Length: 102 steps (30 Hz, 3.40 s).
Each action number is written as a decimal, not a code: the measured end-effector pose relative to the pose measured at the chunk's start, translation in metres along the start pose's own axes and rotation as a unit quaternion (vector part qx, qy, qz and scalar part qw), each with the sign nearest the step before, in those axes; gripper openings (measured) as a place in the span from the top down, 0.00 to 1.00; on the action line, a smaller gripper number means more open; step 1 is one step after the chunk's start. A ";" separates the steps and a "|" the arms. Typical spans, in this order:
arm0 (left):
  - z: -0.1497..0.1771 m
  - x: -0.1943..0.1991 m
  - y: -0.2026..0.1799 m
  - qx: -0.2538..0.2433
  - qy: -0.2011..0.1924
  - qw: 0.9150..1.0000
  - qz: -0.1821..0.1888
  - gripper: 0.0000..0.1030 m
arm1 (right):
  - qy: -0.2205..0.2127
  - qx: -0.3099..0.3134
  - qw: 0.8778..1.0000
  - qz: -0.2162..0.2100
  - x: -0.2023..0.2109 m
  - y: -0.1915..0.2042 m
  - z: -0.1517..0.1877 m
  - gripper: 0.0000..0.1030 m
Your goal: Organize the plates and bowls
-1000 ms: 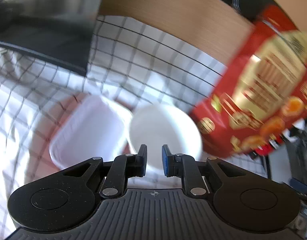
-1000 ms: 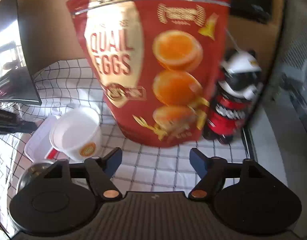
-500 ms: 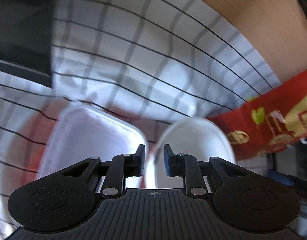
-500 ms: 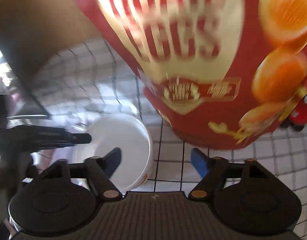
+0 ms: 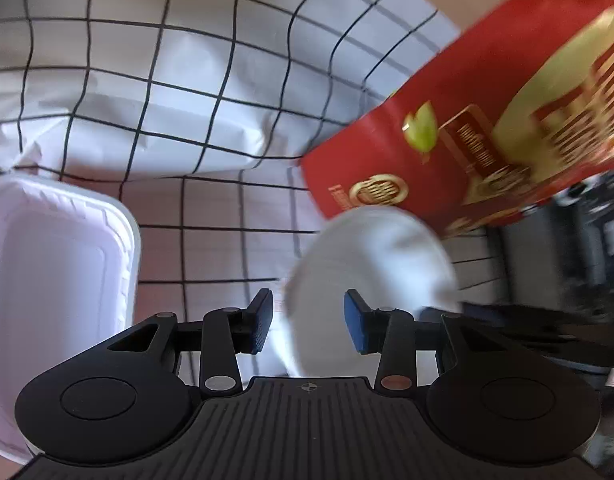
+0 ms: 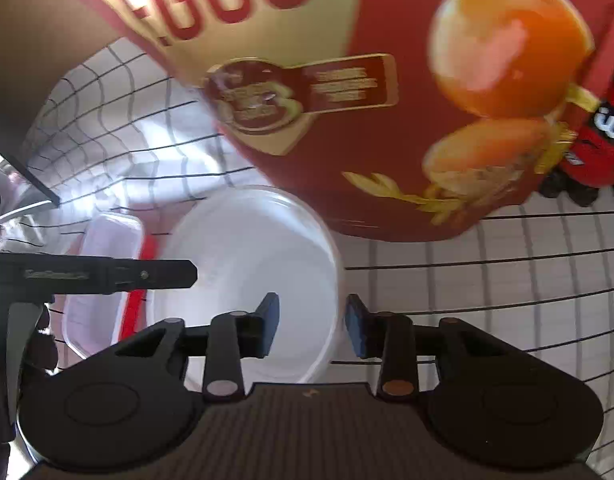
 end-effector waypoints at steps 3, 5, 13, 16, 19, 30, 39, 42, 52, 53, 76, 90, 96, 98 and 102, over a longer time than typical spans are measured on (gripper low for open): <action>0.002 -0.017 -0.006 -0.007 0.011 1.000 -0.019 0.59 | 0.016 -0.039 0.999 0.013 -0.016 -0.021 0.000 0.59; 0.004 -0.028 -0.010 -0.006 0.021 0.999 -0.023 0.58 | 0.038 -0.084 0.996 0.006 -0.032 -0.034 0.002 0.59; 0.008 -0.050 -0.027 -0.035 0.032 0.997 -0.068 0.59 | 0.082 -0.121 0.989 -0.020 -0.062 -0.031 0.007 0.63; 0.010 -0.039 -0.039 -0.047 0.030 0.992 -0.110 0.63 | 0.066 -0.104 0.992 -0.032 -0.041 -0.022 0.002 0.64; 0.012 0.000 -0.060 -0.038 -0.007 0.995 -0.091 0.63 | 0.031 -0.077 0.996 -0.039 0.003 -0.016 -0.002 0.64; 0.053 0.132 -0.166 -0.042 -0.057 0.996 -0.053 0.63 | -0.087 0.016 0.990 -0.112 0.197 -0.025 0.014 0.63; 0.140 0.120 -0.199 -0.018 -0.044 0.998 -0.050 0.65 | -0.038 0.075 0.988 -0.129 0.217 -0.056 0.080 0.62; 0.166 0.096 -0.189 0.018 -0.013 0.998 -0.057 0.67 | -0.005 0.084 0.988 -0.126 0.193 -0.069 0.103 0.62; 0.189 0.048 -0.159 0.052 -0.008 0.997 -0.048 0.76 | 0.022 0.019 0.996 -0.085 0.129 -0.094 0.134 0.63; 0.189 0.045 -0.157 0.049 -0.005 0.998 -0.046 0.78 | 0.019 0.012 0.996 -0.081 0.127 -0.095 0.135 0.63; 0.185 0.058 -0.140 0.015 -0.003 0.999 -0.032 0.70 | -0.014 -0.011 0.999 -0.032 0.114 -0.103 0.143 0.63; 0.191 0.066 -0.134 0.025 -0.009 0.999 -0.044 0.69 | -0.028 0.014 0.999 -0.023 0.114 -0.107 0.144 0.50; 0.199 0.055 -0.123 0.034 0.008 0.998 -0.058 0.69 | -0.014 0.010 1.000 -0.014 0.105 -0.112 0.154 0.48; 0.199 0.060 -0.121 0.043 0.013 0.999 -0.031 0.69 | -0.033 0.020 0.999 -0.001 0.113 -0.112 0.152 0.48; 0.191 0.095 -0.109 0.064 -0.010 0.997 0.035 0.69 | -0.075 0.027 0.997 -0.012 0.138 -0.100 0.139 0.48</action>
Point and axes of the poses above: each gripper's, at about its wrist camera, not at the fingertips, and x roughly against the way its jaws point, y to its left, z to its underside, the point moved 4 cm from there along -x, roughly the way its jaws point, and after that the axes turned 5 degrees about -y, right-handed, at the moved point
